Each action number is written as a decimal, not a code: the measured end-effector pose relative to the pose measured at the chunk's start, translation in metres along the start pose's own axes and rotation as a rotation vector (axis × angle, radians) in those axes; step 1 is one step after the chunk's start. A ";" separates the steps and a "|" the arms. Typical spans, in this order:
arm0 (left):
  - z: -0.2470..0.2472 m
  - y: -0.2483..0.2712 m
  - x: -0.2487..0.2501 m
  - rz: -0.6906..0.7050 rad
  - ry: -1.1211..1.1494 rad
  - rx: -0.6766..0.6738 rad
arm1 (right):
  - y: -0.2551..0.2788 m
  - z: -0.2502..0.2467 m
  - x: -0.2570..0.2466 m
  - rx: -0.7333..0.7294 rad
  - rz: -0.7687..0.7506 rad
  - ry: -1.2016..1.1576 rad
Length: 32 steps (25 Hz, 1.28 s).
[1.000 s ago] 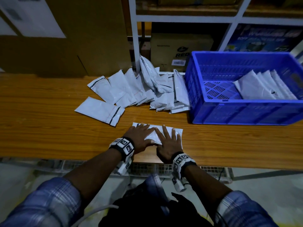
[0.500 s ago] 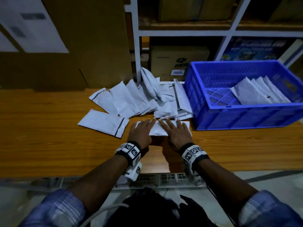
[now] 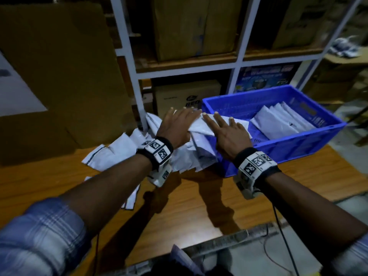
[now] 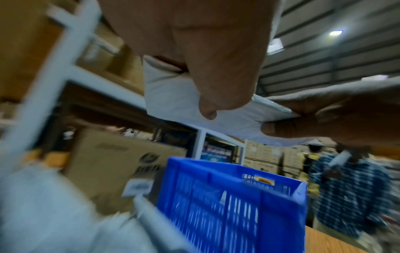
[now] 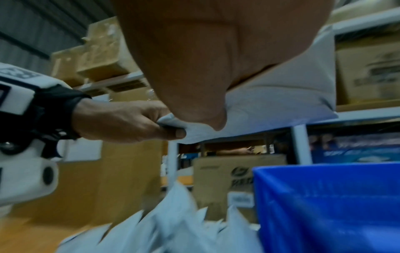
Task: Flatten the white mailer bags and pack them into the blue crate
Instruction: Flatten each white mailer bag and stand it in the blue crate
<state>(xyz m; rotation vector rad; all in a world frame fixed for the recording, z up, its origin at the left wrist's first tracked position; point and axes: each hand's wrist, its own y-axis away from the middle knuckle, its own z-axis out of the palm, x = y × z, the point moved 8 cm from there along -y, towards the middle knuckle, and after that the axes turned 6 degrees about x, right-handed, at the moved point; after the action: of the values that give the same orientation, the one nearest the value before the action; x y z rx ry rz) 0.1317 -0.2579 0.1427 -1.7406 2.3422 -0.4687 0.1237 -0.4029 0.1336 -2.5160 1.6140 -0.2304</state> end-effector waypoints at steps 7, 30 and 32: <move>0.032 -0.178 0.099 0.237 0.055 -0.028 | -0.037 -0.011 0.174 -0.067 0.145 -0.083; 0.315 -0.343 0.239 0.299 0.093 -0.610 | -0.120 0.162 0.369 -0.776 0.444 -0.670; 0.318 -0.345 0.240 0.319 0.097 -0.562 | -0.120 0.168 0.366 -0.825 0.341 -0.591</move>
<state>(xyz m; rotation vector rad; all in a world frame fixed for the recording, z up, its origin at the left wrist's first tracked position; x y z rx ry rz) 0.4753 -0.6220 -0.0212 -1.4971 2.9520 0.1825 0.4156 -0.6800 0.0126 -2.2983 2.0475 1.3216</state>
